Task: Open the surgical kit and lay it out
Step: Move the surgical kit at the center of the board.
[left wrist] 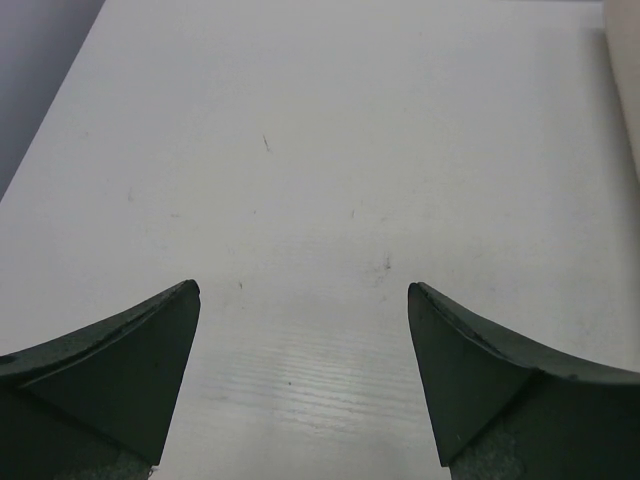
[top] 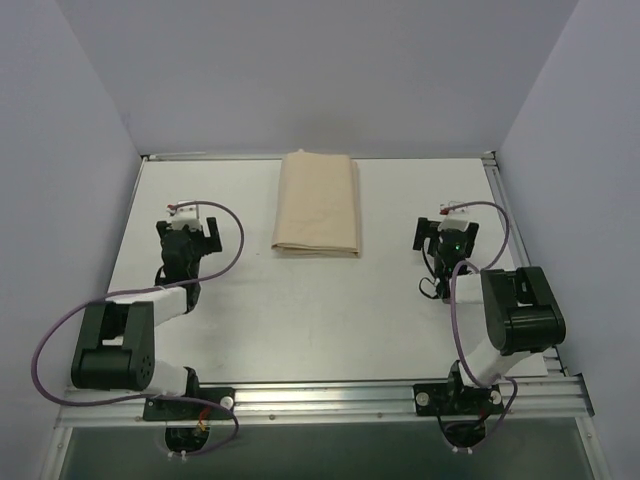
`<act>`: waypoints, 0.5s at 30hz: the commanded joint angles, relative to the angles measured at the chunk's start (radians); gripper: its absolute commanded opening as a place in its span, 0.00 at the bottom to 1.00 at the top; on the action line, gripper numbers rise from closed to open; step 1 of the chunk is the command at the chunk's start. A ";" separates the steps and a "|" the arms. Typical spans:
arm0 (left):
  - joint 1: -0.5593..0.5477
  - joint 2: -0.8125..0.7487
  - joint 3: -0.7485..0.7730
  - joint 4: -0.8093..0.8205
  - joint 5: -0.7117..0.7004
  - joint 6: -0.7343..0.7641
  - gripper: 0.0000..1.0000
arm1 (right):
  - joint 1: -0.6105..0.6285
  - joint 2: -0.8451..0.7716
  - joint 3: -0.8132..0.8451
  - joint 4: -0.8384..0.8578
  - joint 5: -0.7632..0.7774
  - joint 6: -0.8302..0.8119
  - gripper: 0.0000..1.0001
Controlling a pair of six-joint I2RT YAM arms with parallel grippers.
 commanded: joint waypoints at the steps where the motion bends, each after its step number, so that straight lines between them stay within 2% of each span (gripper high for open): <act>1: -0.025 -0.128 0.122 -0.179 -0.097 -0.019 0.94 | 0.091 -0.075 0.247 -0.428 0.135 -0.003 1.00; 2: -0.024 -0.159 0.136 -0.224 -0.100 -0.036 0.94 | 0.099 -0.037 0.402 -0.523 0.130 0.040 1.00; 4: -0.019 -0.187 0.168 -0.261 -0.129 -0.149 0.94 | 0.099 -0.005 0.520 -0.716 0.060 0.155 1.00; 6: -0.019 -0.233 0.203 -0.405 -0.208 -0.331 0.94 | 0.085 0.043 0.664 -0.824 -0.023 0.210 1.00; 7: -0.019 -0.245 0.251 -0.478 -0.262 -0.399 0.94 | 0.053 0.064 0.707 -0.903 -0.240 0.233 1.00; 8: -0.013 -0.257 0.286 -0.663 -0.291 -0.473 0.94 | 0.035 0.096 0.739 -0.902 -0.367 0.241 1.00; 9: -0.008 -0.256 0.323 -0.745 -0.302 -0.559 0.94 | 0.021 0.106 0.750 -0.877 -0.472 0.266 1.00; 10: 0.001 -0.251 0.390 -0.847 -0.264 -0.593 0.94 | 0.006 0.112 0.747 -0.814 -0.587 0.340 1.00; 11: 0.022 -0.232 0.412 -0.953 -0.240 -0.617 0.94 | 0.001 0.126 0.750 -0.801 -0.603 0.379 1.00; 12: 0.037 -0.222 0.429 -0.968 -0.173 -0.603 0.94 | -0.001 0.130 0.757 -0.794 -0.618 0.408 1.00; 13: 0.088 -0.205 0.443 -0.962 0.022 -0.598 0.94 | -0.008 0.141 0.758 -0.749 -0.693 0.456 1.00; 15: 0.163 -0.146 0.457 -0.950 0.183 -0.613 0.94 | -0.014 0.192 0.792 -0.741 -0.758 0.497 1.00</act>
